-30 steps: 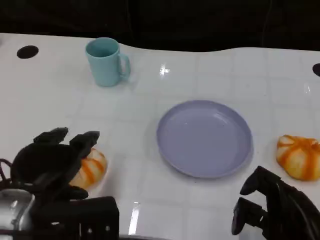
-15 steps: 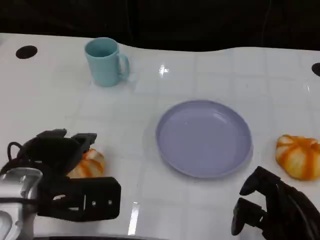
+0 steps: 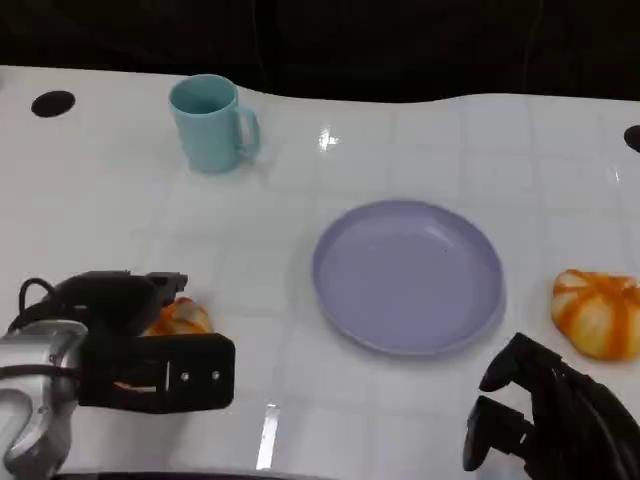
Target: Grasp the bread from the table and place it into the plate.
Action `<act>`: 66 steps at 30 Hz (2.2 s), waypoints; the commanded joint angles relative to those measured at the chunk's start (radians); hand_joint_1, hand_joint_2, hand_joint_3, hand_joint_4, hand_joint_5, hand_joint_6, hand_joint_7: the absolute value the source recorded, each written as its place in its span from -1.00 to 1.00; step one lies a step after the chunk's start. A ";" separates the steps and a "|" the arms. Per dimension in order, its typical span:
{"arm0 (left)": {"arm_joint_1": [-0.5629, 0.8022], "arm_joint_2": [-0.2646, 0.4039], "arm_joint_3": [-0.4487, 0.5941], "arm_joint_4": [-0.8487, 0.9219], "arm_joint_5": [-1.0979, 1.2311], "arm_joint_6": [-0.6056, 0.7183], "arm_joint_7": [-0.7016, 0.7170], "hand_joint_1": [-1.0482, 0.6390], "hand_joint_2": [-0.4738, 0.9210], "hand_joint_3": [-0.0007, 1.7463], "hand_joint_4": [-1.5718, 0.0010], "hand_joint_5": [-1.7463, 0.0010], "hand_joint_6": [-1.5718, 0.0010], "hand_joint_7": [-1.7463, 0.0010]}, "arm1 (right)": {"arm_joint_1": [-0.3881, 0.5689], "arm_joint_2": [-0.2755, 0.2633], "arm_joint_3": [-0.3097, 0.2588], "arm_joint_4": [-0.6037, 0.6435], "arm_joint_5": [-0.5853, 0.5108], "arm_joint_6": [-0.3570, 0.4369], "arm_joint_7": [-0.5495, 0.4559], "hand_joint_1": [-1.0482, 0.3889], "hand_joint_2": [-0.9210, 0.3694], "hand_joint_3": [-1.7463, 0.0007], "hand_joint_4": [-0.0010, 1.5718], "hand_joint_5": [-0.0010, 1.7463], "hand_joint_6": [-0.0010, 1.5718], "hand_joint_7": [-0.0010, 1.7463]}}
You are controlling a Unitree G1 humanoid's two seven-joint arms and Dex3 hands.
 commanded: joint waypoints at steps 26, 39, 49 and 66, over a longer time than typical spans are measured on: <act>-0.112 -0.013 -0.046 0.360 -0.178 -0.128 0.147 -0.20 0.91 -0.99 0.74 0.90 0.72 0.97 | 0.005 -0.006 -0.002 -0.012 -0.004 -0.010 -0.006 -0.25 -1.00 0.39 -0.07 1.00 -0.43 1.00; -0.086 -0.034 -0.049 0.452 -0.218 -0.235 0.355 -0.06 1.00 -0.83 0.19 -0.34 -0.14 0.91 | 0.004 -0.007 -0.005 -0.019 0.001 0.003 -0.011 -0.24 -1.00 0.38 -0.08 1.00 -0.42 1.00; -0.097 -0.056 -0.032 0.593 -0.263 -0.365 0.511 -0.05 0.78 -0.09 -0.04 -0.81 -0.43 0.14 | 0.000 -0.010 -0.006 -0.008 -0.001 -0.009 -0.002 -0.24 -1.00 0.38 -0.08 1.00 -0.42 1.00; -0.098 -0.075 -0.023 0.666 -0.267 -0.487 0.738 -0.11 0.86 -0.11 -0.03 -1.00 0.21 -1.00 | -0.003 -0.010 -0.007 -0.007 0.000 -0.001 -0.004 -0.26 -1.00 0.40 -0.06 1.00 -0.41 1.00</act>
